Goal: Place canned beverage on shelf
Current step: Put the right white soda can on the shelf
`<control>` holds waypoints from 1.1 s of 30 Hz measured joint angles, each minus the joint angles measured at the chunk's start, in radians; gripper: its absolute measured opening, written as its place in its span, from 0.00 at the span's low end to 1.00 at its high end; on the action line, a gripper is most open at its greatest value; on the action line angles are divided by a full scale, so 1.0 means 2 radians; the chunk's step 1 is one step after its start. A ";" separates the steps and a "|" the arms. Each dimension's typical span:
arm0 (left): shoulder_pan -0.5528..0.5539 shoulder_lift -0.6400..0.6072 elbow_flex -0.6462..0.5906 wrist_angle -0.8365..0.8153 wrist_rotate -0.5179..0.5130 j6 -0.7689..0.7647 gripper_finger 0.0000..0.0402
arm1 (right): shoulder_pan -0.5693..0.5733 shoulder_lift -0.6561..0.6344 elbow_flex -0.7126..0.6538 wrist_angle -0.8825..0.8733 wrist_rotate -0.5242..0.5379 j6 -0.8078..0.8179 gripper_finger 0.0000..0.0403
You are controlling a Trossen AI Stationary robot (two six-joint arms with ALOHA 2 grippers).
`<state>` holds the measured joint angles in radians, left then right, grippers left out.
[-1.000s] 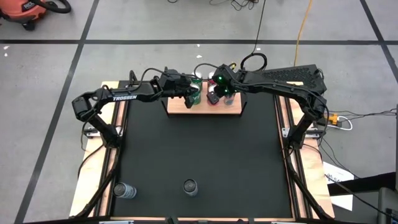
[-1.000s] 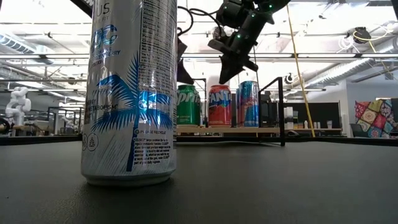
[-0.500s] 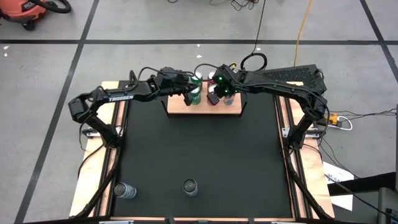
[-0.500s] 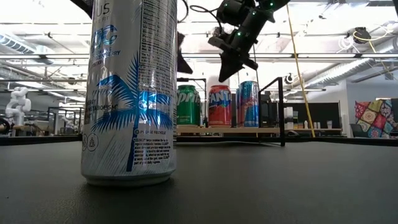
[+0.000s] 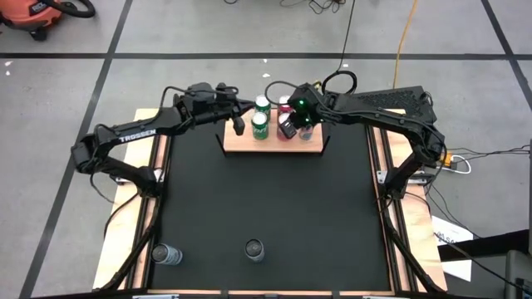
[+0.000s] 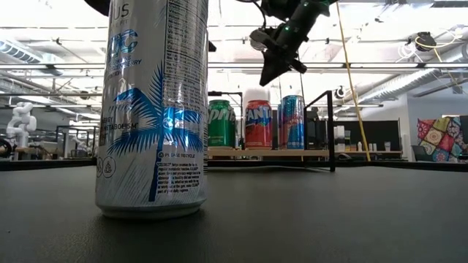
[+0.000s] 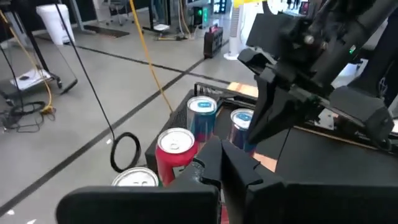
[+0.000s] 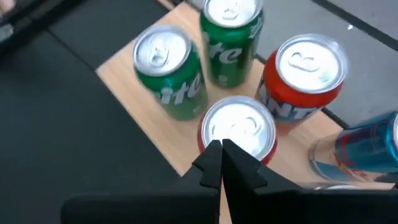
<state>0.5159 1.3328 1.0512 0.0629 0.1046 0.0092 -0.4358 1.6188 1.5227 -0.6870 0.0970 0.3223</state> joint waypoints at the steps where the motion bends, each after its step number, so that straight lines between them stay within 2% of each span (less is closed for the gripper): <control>1: 0.000 -0.002 0.000 -0.003 -0.001 0.006 0.01 | 0.000 0.000 0.000 -0.004 -0.007 -0.006 0.00; 5: 0.000 -0.002 0.000 -0.050 -0.015 0.021 0.01 | 0.005 0.000 0.000 0.018 -0.048 0.012 0.00; 8: -0.001 -0.002 0.000 -0.107 -0.013 -0.021 0.01 | 0.024 -0.003 0.000 0.053 -0.088 0.017 0.00; 11: -0.005 -0.017 -0.001 -0.169 0.015 -0.050 0.00 | 0.054 -0.005 0.000 0.076 -0.115 0.007 0.00; 16: -0.040 -0.067 -0.001 -0.259 0.019 -0.051 0.00 | 0.113 -0.005 0.000 0.072 -0.110 0.007 0.00; 19: -0.073 -0.101 -0.001 -0.278 0.006 -0.052 0.00 | 0.150 -0.005 0.000 0.073 -0.087 0.014 0.00; 24: -0.139 -0.133 -0.001 -0.288 -0.022 -0.091 0.00 | 0.204 -0.005 0.000 0.106 -0.086 0.036 0.00; 33: -0.313 -0.123 -0.022 -0.257 -0.104 -0.182 0.00 | 0.318 -0.004 0.000 0.133 -0.066 0.046 0.00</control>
<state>-0.1094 1.0858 1.0071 -0.4514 -0.1042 -0.3550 0.1992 1.6101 1.5227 -0.4217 -0.0350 0.4143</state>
